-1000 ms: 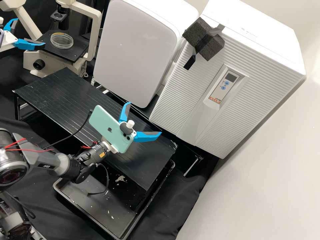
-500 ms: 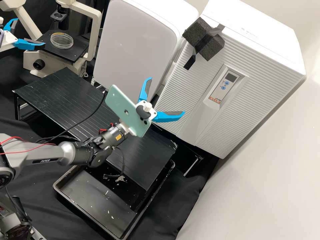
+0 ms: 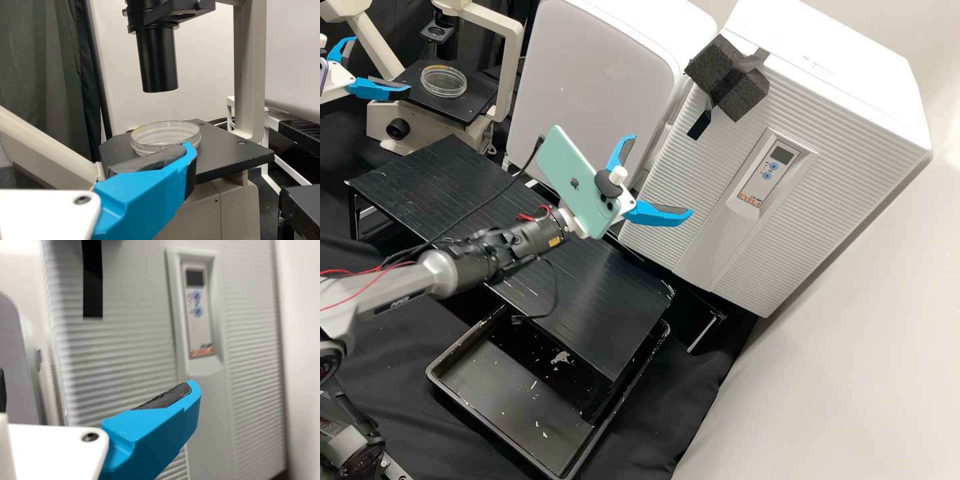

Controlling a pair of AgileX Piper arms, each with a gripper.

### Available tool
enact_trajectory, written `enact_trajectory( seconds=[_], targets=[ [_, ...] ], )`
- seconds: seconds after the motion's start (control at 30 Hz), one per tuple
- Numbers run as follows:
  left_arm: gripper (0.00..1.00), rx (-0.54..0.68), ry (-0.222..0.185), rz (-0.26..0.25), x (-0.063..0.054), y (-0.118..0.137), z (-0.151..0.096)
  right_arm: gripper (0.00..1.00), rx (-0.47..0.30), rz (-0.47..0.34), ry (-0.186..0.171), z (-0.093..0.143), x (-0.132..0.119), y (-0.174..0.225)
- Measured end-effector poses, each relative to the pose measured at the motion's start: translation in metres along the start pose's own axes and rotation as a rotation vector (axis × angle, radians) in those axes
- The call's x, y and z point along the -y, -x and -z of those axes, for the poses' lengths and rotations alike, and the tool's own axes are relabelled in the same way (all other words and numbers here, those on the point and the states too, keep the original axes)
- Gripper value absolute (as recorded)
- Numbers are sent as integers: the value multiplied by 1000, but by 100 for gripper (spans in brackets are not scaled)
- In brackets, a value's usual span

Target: Open the incubator door

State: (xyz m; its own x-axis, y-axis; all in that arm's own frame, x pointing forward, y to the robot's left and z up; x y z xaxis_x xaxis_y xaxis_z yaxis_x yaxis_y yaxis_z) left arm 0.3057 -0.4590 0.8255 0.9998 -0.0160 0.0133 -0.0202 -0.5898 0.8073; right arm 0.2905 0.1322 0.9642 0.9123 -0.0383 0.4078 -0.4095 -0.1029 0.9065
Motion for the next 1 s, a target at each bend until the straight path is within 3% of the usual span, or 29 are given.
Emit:
enact_trajectory(
  seconds=[0.07,0.13,0.27,0.33,0.57,0.67,1.0],
  targets=[
    [100,0,0,0,0,0,0,100,16,-17,22,11,1,3],
    [100,0,0,0,0,0,0,100,20,-30,67,21,2,5],
    [100,0,0,0,0,0,0,100,17,-46,106,35,7,6],
    [100,0,0,0,0,0,0,100,8,-58,145,40,11,3],
    [100,0,0,0,0,0,0,100,17,-70,230,40,27,-10],
    [100,0,0,0,0,0,0,100,27,-65,253,38,34,-16],
    [100,0,0,0,0,0,0,100,68,-67,250,32,41,-27]
  ],
)
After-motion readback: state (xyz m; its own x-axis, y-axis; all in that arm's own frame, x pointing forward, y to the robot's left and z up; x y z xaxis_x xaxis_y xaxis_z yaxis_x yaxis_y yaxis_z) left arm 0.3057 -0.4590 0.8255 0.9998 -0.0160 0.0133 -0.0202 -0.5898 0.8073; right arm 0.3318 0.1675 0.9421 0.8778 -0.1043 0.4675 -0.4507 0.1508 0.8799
